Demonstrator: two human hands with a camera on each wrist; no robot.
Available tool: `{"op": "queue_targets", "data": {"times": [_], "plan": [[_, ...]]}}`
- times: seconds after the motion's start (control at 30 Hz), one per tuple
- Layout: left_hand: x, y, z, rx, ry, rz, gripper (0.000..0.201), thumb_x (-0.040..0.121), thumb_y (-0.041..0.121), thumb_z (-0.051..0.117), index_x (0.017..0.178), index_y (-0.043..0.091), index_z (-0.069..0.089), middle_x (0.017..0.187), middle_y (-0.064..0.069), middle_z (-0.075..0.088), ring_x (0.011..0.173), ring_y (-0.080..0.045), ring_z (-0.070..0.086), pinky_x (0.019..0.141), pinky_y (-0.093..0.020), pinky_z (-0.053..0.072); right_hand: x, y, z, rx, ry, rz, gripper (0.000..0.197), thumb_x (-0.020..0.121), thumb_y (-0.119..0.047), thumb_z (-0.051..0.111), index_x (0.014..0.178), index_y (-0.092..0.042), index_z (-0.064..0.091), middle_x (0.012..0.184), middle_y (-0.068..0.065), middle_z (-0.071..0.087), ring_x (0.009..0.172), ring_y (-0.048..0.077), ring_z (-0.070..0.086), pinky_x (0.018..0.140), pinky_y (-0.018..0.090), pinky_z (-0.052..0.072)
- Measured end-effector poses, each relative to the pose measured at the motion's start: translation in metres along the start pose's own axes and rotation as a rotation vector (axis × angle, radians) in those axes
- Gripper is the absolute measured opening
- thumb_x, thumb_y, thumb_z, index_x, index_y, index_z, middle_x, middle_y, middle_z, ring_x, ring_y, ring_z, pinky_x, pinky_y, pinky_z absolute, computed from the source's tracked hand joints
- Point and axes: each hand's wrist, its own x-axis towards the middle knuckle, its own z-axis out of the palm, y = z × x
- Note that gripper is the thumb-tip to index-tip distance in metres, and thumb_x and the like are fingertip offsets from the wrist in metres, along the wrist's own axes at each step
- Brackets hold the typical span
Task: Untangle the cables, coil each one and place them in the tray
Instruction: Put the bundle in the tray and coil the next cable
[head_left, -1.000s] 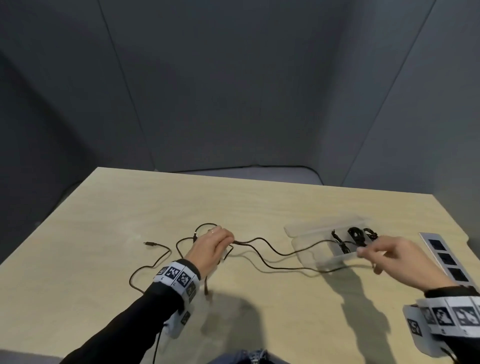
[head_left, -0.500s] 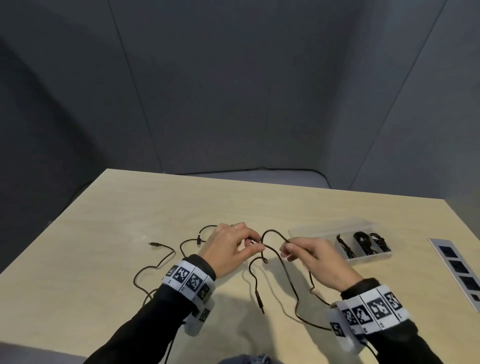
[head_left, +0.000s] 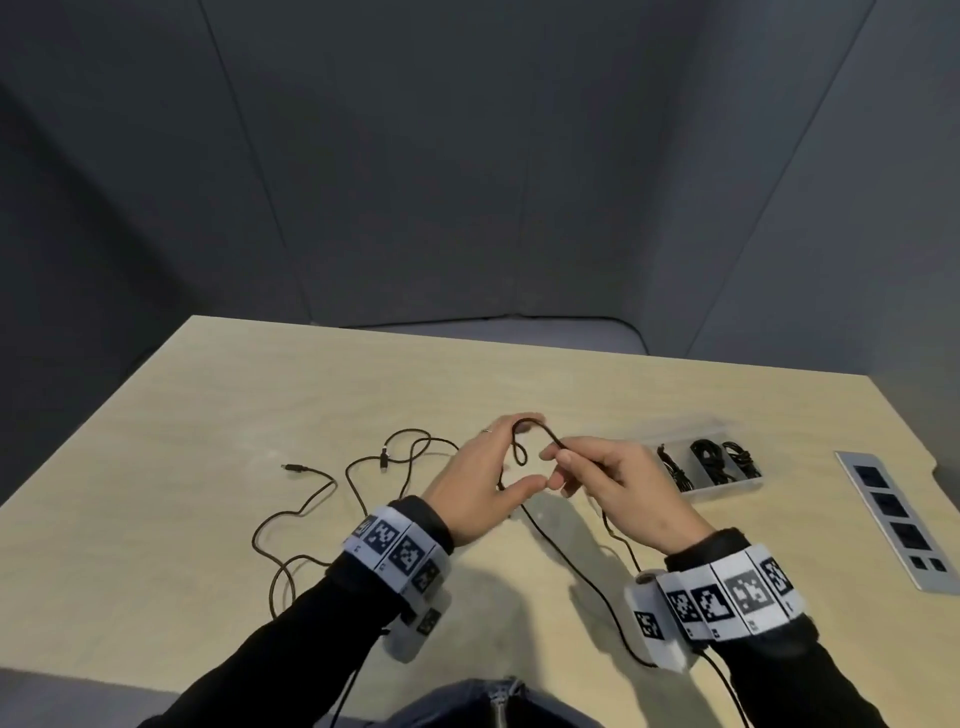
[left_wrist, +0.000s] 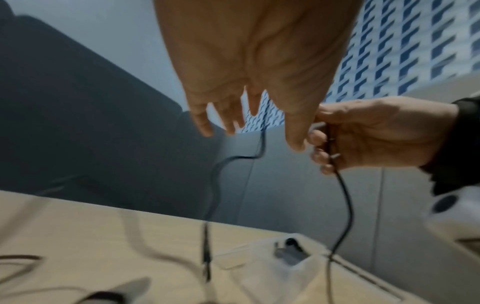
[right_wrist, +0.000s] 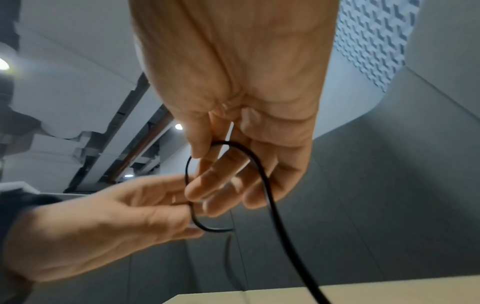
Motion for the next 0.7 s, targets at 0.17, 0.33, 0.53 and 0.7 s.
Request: {"op": "queue_targets", "data": {"times": [0.17,0.33,0.53,0.7], "plan": [[-0.001,-0.017,0.011,0.012,-0.107,-0.010,0.018,0.097,0.022,0.046,0.099,0.013,0.062,0.090,0.002,0.065,0.085,-0.014,0.060,0.078,-0.026,0.045,0.001,-0.008,-0.024,0.063,0.265,-0.063,0.021,0.095,-0.014,0.050,0.084,-0.018,0.068,0.065,-0.001,0.063,0.059,0.007,0.056,0.056,0.010,0.040],[-0.017,-0.051,0.002,-0.112,-0.112,-0.208,0.021,0.096,0.030,0.042,0.081,0.033,0.056,0.067,0.006,0.060,0.072,-0.019,0.062,0.073,-0.035,0.050,-0.011,0.016,-0.057,0.014,0.453,0.022,0.023,0.095,-0.015,0.050,0.082,-0.021,0.068,0.058,-0.007,0.058,0.050,0.006,0.047,0.051,0.014,0.040],[-0.020,-0.046,-0.021,-0.279,0.004,-0.264,0.025,0.101,0.013,0.038,0.093,0.021,0.060,0.072,0.004,0.067,0.068,-0.011,0.066,0.073,-0.020,0.050,-0.034,0.049,-0.070,-0.204,0.210,0.353,0.026,0.089,-0.010,0.059,0.072,-0.027,0.068,0.077,-0.004,0.068,0.062,-0.004,0.056,0.066,0.015,0.046],[-0.014,-0.026,-0.022,-0.375,0.016,-0.262,0.024,0.101,0.010,0.034,0.101,0.023,0.054,0.097,0.004,0.070,0.085,-0.014,0.070,0.071,-0.019,0.054,-0.038,0.047,-0.040,-0.453,-0.158,0.405,0.058,0.083,-0.012,0.061,0.137,-0.021,0.043,0.134,-0.005,0.050,0.124,0.011,0.046,0.099,0.019,0.032]]}}
